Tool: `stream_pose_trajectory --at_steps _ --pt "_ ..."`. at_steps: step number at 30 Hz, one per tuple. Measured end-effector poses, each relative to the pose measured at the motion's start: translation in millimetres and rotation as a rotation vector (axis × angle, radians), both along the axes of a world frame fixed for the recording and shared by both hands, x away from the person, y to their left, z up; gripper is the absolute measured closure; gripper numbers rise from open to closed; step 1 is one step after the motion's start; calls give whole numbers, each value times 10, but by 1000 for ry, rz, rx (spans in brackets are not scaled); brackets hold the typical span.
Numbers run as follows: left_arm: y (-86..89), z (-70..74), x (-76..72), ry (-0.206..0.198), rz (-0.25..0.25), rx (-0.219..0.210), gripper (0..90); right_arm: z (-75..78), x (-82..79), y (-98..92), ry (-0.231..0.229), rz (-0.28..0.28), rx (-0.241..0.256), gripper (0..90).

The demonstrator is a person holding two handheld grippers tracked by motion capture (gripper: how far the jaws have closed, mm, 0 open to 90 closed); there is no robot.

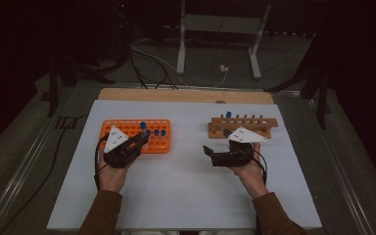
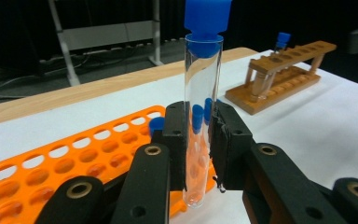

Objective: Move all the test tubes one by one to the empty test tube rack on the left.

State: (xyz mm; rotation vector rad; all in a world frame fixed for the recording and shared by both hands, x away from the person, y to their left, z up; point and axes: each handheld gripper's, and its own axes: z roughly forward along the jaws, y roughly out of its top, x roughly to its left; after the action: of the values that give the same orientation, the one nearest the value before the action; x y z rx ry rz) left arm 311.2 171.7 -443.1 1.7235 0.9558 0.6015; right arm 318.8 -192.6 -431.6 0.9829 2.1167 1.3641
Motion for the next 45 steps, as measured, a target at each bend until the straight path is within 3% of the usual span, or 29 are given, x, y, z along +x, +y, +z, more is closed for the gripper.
stream_pose_trajectory --at_steps 8,20,37,45 --pt "19 -51 74 -6 37 15 777 -79 -86 -290 2 -38 14 48" --pt "57 -107 162 -4 68 7 777 -99 -152 -545 -16 -87 50 47" --pt "95 -283 276 47 101 4 777 -91 -177 -594 -23 -97 61 57" --pt "85 -316 316 41 104 -7 777 -105 -174 -586 -21 -93 60 59"
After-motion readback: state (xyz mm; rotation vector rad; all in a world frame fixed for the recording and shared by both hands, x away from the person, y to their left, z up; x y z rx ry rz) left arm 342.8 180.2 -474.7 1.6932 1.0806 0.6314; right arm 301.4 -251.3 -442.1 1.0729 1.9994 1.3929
